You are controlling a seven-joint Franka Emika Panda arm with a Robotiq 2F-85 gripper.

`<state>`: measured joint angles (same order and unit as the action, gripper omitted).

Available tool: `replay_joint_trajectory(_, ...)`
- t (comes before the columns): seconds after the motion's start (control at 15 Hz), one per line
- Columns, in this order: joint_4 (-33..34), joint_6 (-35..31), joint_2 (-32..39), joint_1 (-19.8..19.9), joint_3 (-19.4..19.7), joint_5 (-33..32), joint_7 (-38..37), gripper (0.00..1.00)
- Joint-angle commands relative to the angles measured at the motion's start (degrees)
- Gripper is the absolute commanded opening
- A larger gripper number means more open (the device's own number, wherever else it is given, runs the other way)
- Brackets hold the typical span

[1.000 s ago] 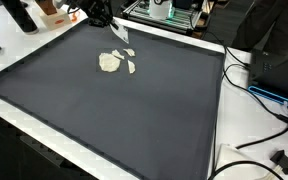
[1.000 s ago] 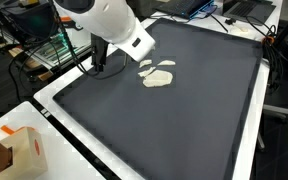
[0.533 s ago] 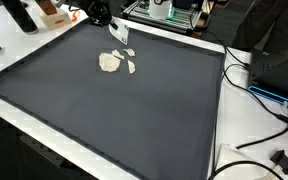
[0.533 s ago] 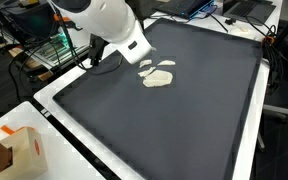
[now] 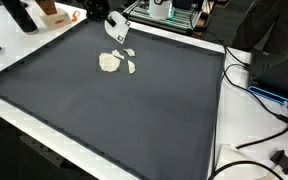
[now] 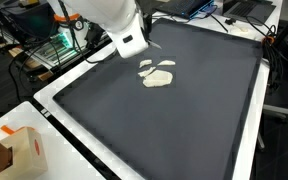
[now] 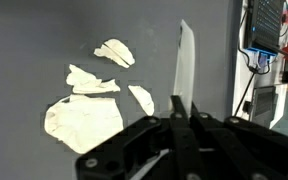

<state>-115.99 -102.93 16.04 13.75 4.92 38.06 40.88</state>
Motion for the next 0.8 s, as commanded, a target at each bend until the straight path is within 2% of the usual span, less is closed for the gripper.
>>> replay_joint_trajectory(0.0,-1.7,0.1,-3.4,-1.1,0.4,0.9,-8.3,0.01)
replay_joint_trajectory(0.73,-4.1,-5.4,-11.6,-5.9,0.2,-4.7,-33.4,0.01)
